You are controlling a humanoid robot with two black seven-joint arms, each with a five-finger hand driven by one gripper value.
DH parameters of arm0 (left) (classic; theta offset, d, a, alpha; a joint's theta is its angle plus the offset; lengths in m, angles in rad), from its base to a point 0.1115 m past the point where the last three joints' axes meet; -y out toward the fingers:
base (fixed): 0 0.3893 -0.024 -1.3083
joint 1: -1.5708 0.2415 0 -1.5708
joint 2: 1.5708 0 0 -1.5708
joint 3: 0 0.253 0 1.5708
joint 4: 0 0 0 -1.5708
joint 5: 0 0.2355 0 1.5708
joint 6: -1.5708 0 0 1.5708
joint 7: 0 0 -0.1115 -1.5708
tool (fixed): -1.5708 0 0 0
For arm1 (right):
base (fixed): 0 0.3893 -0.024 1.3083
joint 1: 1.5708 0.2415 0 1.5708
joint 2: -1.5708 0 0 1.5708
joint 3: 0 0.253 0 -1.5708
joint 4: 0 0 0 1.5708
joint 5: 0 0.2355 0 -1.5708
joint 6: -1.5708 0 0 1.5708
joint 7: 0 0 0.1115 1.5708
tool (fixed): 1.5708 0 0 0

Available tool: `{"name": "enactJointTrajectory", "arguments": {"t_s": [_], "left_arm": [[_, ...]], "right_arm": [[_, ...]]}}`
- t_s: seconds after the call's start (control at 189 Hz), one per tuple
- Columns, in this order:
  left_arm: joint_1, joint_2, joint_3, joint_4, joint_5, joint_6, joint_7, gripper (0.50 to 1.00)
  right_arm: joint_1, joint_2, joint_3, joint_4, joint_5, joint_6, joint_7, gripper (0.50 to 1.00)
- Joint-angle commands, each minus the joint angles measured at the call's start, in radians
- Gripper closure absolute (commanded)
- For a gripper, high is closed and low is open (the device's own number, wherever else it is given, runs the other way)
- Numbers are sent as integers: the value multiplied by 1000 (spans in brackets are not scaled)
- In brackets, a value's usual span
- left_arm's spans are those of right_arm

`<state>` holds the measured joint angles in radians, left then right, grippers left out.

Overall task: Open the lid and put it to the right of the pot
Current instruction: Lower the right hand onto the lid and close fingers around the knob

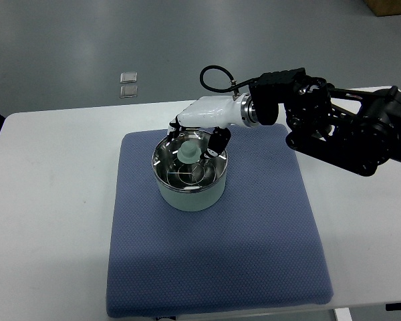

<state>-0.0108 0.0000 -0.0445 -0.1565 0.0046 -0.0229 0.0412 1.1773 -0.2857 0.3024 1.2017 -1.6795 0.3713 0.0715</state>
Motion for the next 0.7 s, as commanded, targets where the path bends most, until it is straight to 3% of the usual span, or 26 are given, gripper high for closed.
{"name": "enactJointTrajectory", "arguments": {"t_s": [0.0,0.694], "left_arm": [[0,0,0,0,0,0,0,500],[0,0,0,0,0,0,0,500]], "right_arm": [[1,6,0,-5,0,0,-12,736],[7,33,-3,-16,-22,3,-15,773]]}}
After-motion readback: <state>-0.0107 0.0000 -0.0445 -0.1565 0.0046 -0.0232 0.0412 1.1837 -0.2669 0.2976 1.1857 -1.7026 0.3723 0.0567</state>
